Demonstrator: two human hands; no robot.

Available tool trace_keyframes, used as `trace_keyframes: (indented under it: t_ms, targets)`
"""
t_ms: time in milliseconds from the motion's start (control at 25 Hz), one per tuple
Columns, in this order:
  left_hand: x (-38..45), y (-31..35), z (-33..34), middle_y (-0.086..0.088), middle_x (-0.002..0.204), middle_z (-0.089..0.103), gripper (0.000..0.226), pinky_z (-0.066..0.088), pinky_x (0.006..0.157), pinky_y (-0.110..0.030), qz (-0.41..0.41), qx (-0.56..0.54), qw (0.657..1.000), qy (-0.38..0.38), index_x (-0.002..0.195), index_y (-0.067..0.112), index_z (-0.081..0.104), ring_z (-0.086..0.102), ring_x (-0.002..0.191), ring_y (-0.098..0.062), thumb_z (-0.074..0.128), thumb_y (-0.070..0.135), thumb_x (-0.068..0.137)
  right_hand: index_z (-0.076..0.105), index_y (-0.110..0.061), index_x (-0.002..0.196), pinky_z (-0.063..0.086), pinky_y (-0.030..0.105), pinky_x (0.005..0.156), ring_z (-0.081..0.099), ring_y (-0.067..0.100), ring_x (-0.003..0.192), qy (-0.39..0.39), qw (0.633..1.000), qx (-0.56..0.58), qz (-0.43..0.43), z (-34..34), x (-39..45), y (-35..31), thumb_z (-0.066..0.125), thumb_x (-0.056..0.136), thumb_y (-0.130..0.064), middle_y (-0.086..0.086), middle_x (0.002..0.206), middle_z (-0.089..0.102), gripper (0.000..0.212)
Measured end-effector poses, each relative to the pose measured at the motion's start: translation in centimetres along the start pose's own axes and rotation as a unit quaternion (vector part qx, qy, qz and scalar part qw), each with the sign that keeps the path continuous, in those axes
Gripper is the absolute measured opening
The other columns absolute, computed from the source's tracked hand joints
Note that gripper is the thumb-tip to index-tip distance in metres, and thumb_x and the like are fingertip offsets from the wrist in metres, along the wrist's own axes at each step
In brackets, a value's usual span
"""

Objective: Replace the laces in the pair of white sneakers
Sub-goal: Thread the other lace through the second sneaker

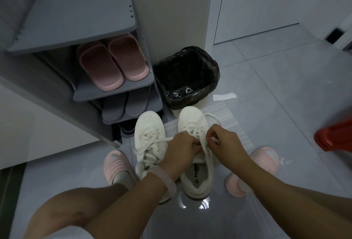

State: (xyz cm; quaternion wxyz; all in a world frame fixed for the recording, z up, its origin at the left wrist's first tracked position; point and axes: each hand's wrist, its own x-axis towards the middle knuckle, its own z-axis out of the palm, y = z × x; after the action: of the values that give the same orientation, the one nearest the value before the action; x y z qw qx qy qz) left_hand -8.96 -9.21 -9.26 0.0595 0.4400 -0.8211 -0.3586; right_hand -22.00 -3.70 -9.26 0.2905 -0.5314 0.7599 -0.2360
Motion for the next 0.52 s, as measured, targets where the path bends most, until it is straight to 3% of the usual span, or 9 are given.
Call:
trace_keyframes:
  t_ms: [160,240,320,400,520]
  targets:
    - [0.1,-0.3,-0.1,-0.011,0.079,0.056,0.019,0.035,0.065,-0.02,0.012,-0.013,0.999,-0.031,0.088,0.005,0.073,0.056,0.078,-0.022,0.054,0.011,0.086,0.058,-0.016,0.074,0.046,0.016,0.057,0.056,0.009,0.059,-0.121,0.973,0.165,0.103,-1.4,0.1,0.7,0.059,0.083,-0.001,0.006,0.073,0.064,0.017]
    - [0.2,-0.3,-0.3,-0.015,0.081,0.064,0.018,0.032,0.056,-0.01,0.016,-0.014,0.999,-0.033,0.088,0.003,0.073,0.052,0.072,-0.014,0.056,0.008,0.085,0.058,-0.015,0.078,0.045,0.017,0.059,0.056,0.011,0.062,-0.108,0.989,0.082,0.059,-1.3,0.0,0.8,0.058,0.084,-0.004,0.004,0.076,0.065,0.012]
    - [0.3,-0.3,-0.5,-0.015,0.083,0.068,0.017,0.033,0.054,-0.007,0.007,-0.02,0.999,-0.038,0.089,0.003,0.073,0.049,0.067,-0.008,0.057,0.008,0.085,0.059,-0.012,0.089,0.038,0.017,0.057,0.052,0.014,0.065,-0.065,0.996,-0.052,-0.038,-0.8,-0.3,0.6,0.054,0.089,-0.011,0.006,0.08,0.065,0.006]
    - [0.5,-0.4,-0.6,-0.013,0.083,0.069,0.017,0.033,0.053,-0.011,-0.015,-0.042,0.998,-0.038,0.09,0.003,0.074,0.046,0.059,-0.003,0.058,0.009,0.085,0.058,-0.008,0.095,0.035,0.019,0.057,0.047,0.015,0.067,-0.054,0.982,-0.14,-0.114,-0.5,-0.4,0.4,0.047,0.093,-0.017,0.008,0.083,0.063,0.014]
    - [0.5,-0.6,-0.9,-0.003,0.073,0.062,0.018,0.037,0.058,-0.008,-0.041,-0.079,0.996,-0.032,0.094,0.005,0.073,0.045,0.057,-0.002,0.06,0.012,0.085,0.057,-0.01,0.095,0.039,0.026,0.064,0.046,0.013,0.071,-0.082,0.965,-0.196,-0.156,-0.9,0.0,0.2,0.044,0.094,-0.019,0.005,0.087,0.062,0.016]
